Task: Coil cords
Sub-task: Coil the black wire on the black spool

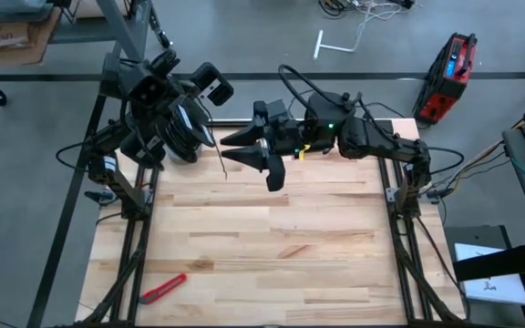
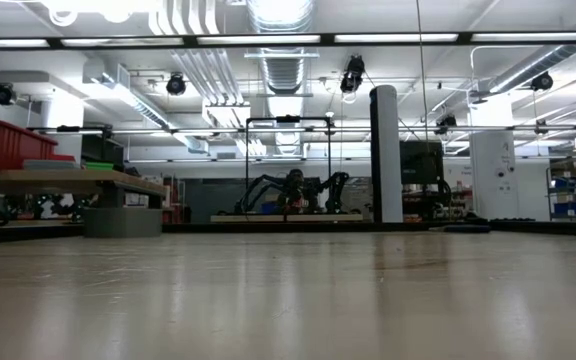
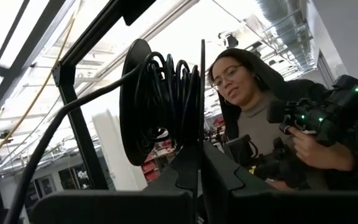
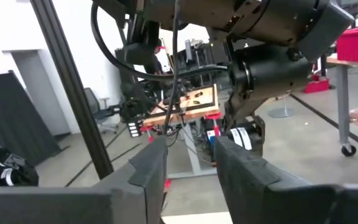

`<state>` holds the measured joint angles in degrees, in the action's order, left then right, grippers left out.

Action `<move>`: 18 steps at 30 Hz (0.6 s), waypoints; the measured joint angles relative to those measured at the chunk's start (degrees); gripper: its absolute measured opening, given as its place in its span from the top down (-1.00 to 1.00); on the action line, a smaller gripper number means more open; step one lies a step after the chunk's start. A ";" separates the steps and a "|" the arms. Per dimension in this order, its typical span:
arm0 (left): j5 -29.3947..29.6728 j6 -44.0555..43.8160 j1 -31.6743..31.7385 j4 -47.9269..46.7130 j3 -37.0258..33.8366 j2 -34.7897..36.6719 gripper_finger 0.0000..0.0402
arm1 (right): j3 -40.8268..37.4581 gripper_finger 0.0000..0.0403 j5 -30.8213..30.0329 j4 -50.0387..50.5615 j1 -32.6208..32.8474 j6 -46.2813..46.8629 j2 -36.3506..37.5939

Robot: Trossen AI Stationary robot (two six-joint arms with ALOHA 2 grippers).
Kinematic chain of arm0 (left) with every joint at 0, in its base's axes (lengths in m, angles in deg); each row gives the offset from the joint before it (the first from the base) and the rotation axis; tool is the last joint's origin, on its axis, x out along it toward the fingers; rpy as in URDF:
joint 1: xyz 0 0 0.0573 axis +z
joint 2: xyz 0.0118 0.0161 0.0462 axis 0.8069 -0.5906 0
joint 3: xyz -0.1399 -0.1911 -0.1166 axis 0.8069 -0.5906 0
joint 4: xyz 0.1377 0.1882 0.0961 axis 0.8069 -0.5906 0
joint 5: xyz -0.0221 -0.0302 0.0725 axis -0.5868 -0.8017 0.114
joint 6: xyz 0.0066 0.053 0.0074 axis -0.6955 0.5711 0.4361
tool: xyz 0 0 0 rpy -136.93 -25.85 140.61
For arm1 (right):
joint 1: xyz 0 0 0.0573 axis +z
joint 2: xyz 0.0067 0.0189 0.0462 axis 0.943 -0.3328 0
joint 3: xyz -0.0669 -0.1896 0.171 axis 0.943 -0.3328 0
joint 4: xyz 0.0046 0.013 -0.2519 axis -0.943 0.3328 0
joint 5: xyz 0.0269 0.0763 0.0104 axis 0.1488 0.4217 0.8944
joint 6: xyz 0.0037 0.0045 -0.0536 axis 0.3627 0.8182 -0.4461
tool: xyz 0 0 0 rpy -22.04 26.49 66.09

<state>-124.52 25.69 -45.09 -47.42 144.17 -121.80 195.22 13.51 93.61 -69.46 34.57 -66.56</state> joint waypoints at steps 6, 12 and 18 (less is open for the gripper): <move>0.00 -0.02 0.01 -0.61 0.00 0.00 1.00 | 0.00 0.04 1.01 -0.15 0.00 2.09 0.00; 0.02 0.38 0.02 -1.92 0.00 -0.02 1.00 | 0.00 -0.34 1.03 -0.45 0.00 2.45 0.00; 1.38 2.45 0.09 -3.60 0.00 -0.02 1.00 | 0.02 -0.45 1.00 -1.90 -0.04 2.47 -1.83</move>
<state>-123.14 28.14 -45.00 -51.02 144.17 -121.82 195.24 14.52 91.71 -69.50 37.04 -68.39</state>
